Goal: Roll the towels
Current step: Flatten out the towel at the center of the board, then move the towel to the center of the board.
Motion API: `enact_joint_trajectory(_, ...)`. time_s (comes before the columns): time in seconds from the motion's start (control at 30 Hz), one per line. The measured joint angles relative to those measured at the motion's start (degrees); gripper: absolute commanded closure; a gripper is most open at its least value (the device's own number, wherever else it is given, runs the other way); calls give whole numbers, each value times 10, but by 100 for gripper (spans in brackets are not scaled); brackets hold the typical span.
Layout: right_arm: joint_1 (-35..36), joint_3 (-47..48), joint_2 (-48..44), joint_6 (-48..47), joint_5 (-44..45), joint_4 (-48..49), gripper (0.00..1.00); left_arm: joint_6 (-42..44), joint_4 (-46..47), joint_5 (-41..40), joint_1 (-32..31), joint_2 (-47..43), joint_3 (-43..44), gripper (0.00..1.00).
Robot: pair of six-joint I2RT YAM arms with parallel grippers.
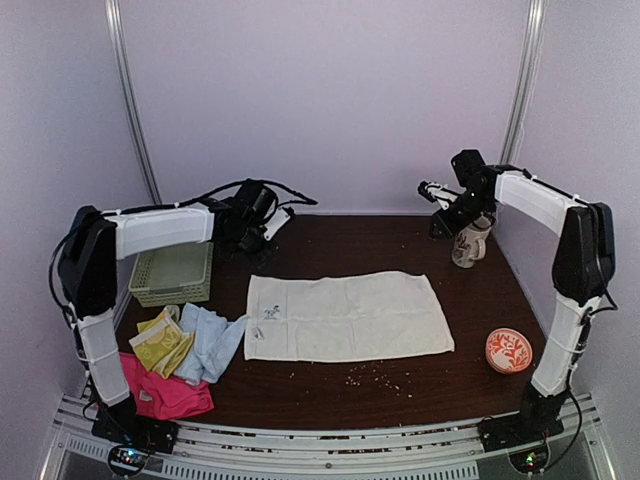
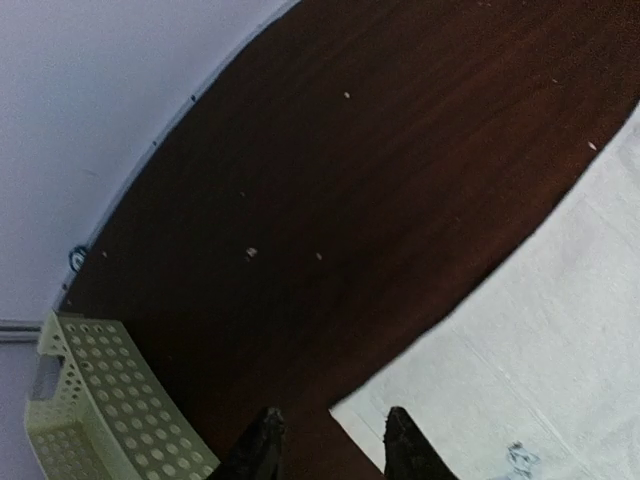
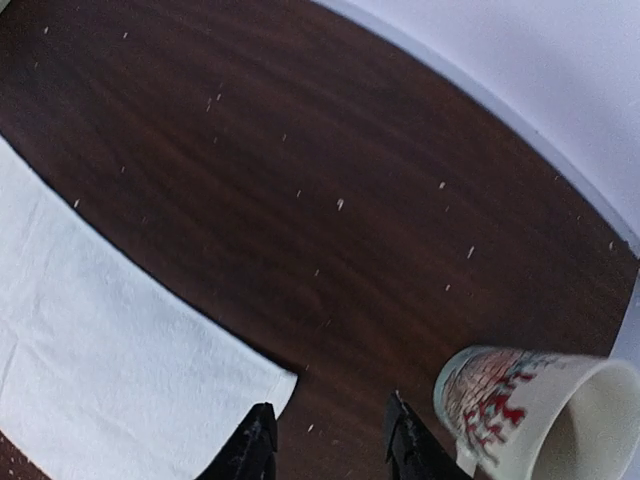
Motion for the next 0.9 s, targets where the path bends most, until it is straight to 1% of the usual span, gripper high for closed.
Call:
enact_joint_trajectory(0.07,-2,79,53,16,12,1,61,1,-8,-18,6,46,67,42)
enact_joint_trajectory(0.13,-1,96,60,21,13,1,60,-3,-13,-28,5,47,84,43)
enact_joint_trajectory(0.2,-1,70,36,21,12,2,61,-9,-23,-29,2,22,72,46)
enact_joint_trajectory(0.27,-1,24,0,17,7,1,61,-20,-25,-19,0,-16,38,50)
enact_joint_trajectory(0.33,0,-30,-41,9,2,-5,61,-35,-28,5,-2,-66,-15,56)
enact_joint_trajectory(0.37,3,-60,-63,2,-1,-7,62,-42,-30,22,-2,-91,-45,61)
enact_joint_trajectory(0.47,11,-137,-117,-23,-9,-21,64,-62,-41,77,-2,-141,-116,83)
enact_joint_trajectory(0.57,32,-200,-148,-49,-12,-37,70,-71,-62,134,-2,-155,-160,100)
enact_joint_trajectory(0.73,65,-279,-149,-82,-3,-54,81,-75,-87,206,-5,-152,-204,100)
enact_joint_trajectory(0.9,68,-307,-120,-99,14,-60,84,-75,-91,249,-5,-132,-220,100)
